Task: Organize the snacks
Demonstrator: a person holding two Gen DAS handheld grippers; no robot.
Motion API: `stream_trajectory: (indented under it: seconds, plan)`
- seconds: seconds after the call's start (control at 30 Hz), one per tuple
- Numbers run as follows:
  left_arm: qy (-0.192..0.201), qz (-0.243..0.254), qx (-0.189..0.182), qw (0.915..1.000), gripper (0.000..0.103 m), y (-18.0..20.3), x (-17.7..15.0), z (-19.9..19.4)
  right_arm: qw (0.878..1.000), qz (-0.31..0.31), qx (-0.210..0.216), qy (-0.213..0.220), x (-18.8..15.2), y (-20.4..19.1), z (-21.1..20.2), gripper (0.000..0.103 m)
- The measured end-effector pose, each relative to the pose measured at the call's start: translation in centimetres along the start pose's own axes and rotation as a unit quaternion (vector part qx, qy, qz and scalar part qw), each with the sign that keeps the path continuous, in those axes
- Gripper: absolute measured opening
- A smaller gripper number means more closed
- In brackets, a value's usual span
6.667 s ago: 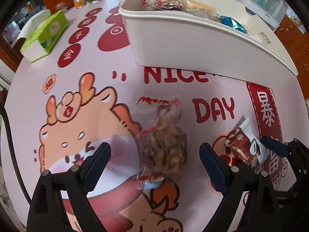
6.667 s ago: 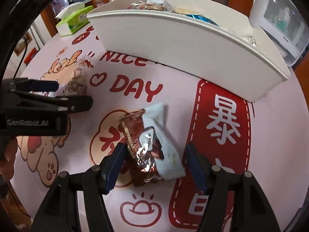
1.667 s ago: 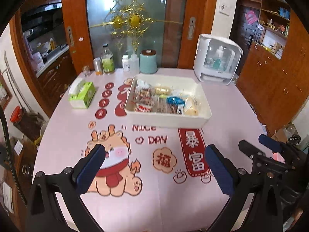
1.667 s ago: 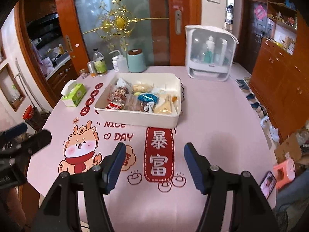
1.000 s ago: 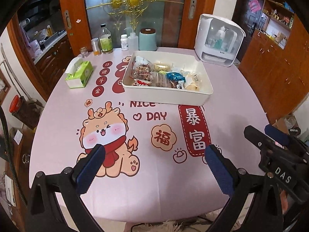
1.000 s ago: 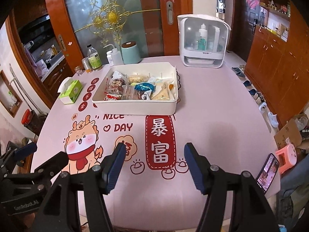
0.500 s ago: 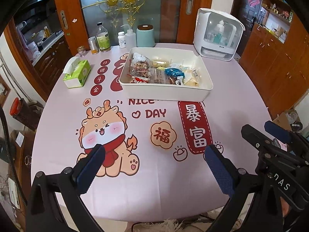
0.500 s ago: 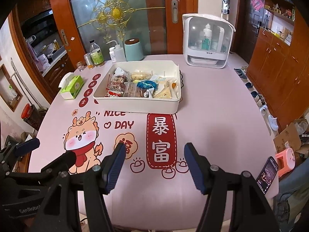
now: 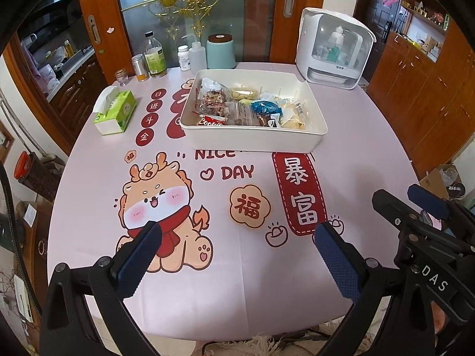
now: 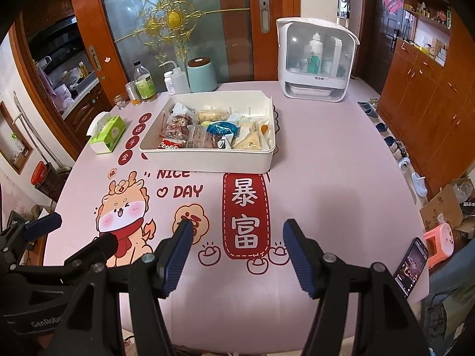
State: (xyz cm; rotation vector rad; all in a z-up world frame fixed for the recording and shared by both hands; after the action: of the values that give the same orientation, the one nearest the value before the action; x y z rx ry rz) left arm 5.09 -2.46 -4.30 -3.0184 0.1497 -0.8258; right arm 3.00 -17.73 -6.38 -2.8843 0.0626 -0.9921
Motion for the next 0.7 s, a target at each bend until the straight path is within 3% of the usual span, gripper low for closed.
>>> stream_trajectory:
  seconds: [0.7]
  plan:
    - [-0.005, -0.002, -0.003, 1.0, 0.102, -0.62, -0.08, 0.54, 1.0, 0.003, -0.003, -0.004, -0.38, -0.15, 0.49, 0.063]
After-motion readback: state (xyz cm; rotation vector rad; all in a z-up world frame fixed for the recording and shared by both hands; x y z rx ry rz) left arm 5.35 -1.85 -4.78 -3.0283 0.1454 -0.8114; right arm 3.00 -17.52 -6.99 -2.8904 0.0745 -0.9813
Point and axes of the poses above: each gripper's, at about its wrist camera, not at the fingertips, and z roughly the way its jaws point, y to its right, x to its top, the point moved 3 cm from there along z, roughly the way its jaws point, and after that the axes turned 4 degrees about x, right-handed, at the moved point
